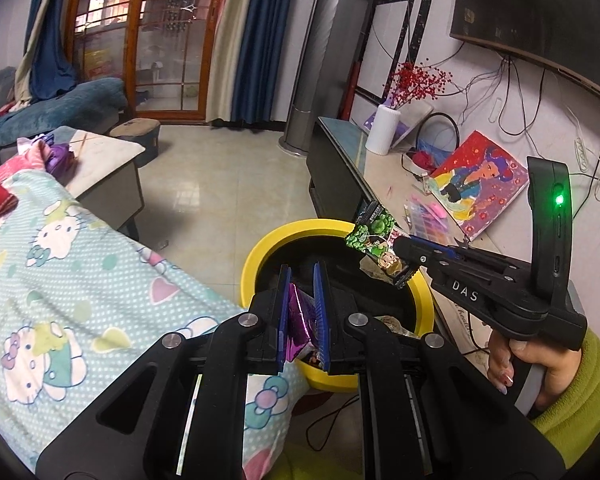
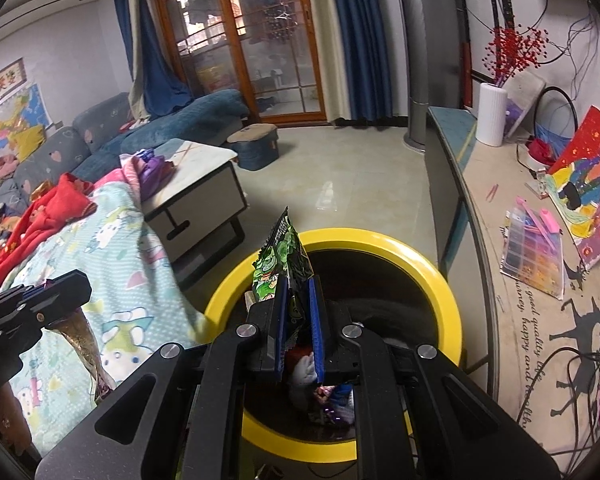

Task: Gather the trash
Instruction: 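Carry the purple wrapper and green snack packet over the bin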

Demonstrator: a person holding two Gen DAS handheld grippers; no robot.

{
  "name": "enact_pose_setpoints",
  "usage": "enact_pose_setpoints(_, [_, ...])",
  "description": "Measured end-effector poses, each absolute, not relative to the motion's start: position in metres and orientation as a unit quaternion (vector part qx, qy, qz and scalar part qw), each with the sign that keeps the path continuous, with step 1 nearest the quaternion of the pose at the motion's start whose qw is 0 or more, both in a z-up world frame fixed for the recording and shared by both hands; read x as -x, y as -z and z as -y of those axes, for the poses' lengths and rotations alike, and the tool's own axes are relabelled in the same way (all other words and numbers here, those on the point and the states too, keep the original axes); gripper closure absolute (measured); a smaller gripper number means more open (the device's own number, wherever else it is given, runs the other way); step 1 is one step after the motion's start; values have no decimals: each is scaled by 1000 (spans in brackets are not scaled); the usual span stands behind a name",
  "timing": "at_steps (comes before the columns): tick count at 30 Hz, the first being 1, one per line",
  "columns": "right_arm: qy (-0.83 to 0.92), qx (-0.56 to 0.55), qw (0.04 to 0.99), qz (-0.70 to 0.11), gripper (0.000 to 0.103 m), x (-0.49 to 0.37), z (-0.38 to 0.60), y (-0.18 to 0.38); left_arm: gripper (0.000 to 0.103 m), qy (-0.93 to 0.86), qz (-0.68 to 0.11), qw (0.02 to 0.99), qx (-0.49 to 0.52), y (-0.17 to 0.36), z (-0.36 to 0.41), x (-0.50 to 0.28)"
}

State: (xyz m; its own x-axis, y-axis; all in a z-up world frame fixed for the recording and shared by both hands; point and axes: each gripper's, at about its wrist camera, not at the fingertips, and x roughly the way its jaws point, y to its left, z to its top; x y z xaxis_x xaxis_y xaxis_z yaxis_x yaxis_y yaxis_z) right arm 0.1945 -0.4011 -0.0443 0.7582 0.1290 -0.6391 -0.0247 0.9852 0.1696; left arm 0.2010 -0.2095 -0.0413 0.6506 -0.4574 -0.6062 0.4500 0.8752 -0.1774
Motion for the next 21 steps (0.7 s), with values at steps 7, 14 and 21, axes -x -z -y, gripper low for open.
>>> enact_pose_setpoints(7, [-17,-84,928,-363,92,-201,413,58,96,253,-343,905,-6,50,221,-211])
enact_pose_setpoints(14, [-1,-91,921,-378,92,-204,425,71,96,254,-352,901,-11,60,233,-223])
enact_pose_setpoints(21, [7,-99,915,-391,92,-207,431,83,96,257,-363,895,-21,72,246,-234])
